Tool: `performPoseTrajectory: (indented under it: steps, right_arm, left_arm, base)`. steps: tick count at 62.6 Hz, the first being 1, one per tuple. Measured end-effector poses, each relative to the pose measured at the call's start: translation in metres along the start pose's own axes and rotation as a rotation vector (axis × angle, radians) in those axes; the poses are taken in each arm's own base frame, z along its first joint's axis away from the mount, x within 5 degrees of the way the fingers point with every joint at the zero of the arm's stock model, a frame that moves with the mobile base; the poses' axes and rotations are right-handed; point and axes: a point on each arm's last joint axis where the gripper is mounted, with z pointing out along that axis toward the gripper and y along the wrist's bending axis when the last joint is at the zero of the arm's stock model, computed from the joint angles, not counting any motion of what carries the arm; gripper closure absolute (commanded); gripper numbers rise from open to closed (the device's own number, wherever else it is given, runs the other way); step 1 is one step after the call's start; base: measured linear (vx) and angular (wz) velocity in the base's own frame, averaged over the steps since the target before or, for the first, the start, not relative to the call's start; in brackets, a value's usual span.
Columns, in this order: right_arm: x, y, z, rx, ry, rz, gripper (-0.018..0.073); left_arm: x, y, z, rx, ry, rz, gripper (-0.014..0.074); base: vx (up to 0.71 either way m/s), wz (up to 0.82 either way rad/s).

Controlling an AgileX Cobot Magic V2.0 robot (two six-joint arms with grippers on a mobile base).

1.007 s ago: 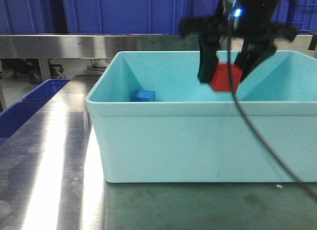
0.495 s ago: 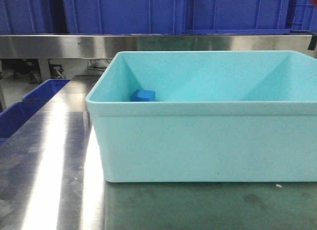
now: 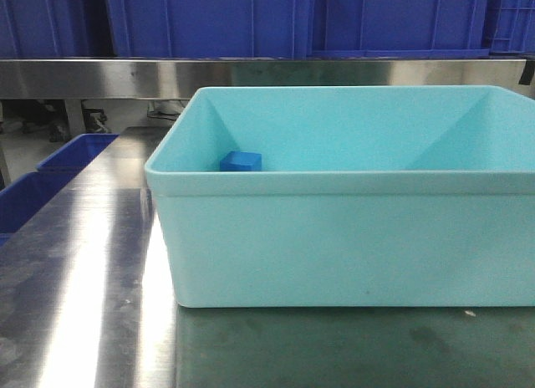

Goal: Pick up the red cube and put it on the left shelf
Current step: 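Lift the red cube out of the teal bin with the right gripper, then drive the base to the blue-bin shelf rack holding the red cube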

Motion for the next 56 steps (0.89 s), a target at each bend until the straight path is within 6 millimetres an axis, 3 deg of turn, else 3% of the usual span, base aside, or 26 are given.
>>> performPoseTrajectory:
  steps: [39,56]
  right_arm:
    - [0.0043,-0.0022,-0.0064,0.011,-0.017,-0.004,0.0411]
    - [0.0044,-0.0025,-0.0068,0.013,-0.018,-0.006,0.0411]
  left_arm:
    - [0.0,0.0,0.0,0.0,0.0,0.0,0.0506]
    - [0.0,0.0,0.0,0.0,0.0,0.0,0.0506]
  base:
    - [0.0,0.0]
    - [-0.06,0.34]
